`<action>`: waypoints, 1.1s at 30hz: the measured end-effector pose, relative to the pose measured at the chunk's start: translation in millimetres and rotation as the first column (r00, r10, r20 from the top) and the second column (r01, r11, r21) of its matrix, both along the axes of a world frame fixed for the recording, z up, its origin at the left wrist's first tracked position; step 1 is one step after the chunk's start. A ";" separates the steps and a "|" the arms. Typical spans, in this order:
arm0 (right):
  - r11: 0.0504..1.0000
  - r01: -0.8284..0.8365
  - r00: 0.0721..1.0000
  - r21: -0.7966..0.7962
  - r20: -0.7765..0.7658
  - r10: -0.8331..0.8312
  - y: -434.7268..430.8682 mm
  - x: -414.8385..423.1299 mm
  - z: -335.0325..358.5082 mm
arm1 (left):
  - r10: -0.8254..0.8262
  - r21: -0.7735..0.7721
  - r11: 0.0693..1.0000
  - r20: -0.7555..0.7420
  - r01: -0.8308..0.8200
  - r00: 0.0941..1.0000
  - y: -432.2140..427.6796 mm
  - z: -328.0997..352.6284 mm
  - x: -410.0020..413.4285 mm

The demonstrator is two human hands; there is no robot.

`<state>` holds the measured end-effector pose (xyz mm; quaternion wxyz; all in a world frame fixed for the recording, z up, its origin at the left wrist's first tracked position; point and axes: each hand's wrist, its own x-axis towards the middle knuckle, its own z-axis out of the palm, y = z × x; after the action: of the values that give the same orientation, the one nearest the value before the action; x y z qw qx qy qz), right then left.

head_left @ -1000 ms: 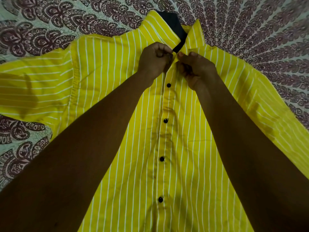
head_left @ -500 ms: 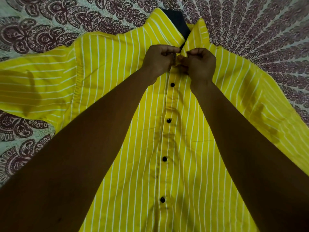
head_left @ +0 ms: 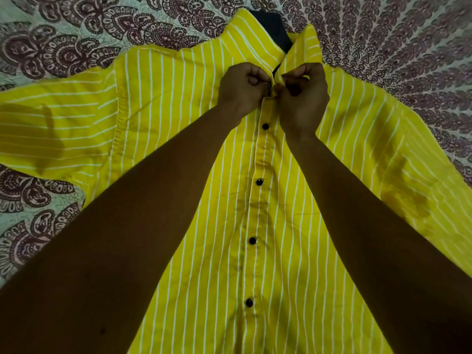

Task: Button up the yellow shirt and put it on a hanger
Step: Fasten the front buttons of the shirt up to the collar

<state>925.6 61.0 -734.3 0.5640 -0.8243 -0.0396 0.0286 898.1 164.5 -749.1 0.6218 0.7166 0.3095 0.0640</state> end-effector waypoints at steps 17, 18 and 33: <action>0.971 -0.047 0.978 -0.233 0.187 0.092 5.1 -6.5 2.5 | -0.019 0.048 0.999 -0.013 0.020 1.000 -3.5 -4.0 6.1; 0.960 -0.069 0.977 -0.273 0.178 0.121 3.9 -5.4 2.3 | -0.020 0.050 0.999 -0.013 0.020 1.000 -3.4 -4.2 5.8; 0.949 -0.258 0.960 -0.180 0.065 0.273 -5.1 17.8 3.4 | 0.018 0.026 1.000 -0.012 -0.017 1.000 -1.0 -0.6 2.5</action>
<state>943.4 55.8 -730.9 0.4803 -0.8570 -0.1725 0.0709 900.5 163.6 -749.8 0.6099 0.7223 0.3188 0.0690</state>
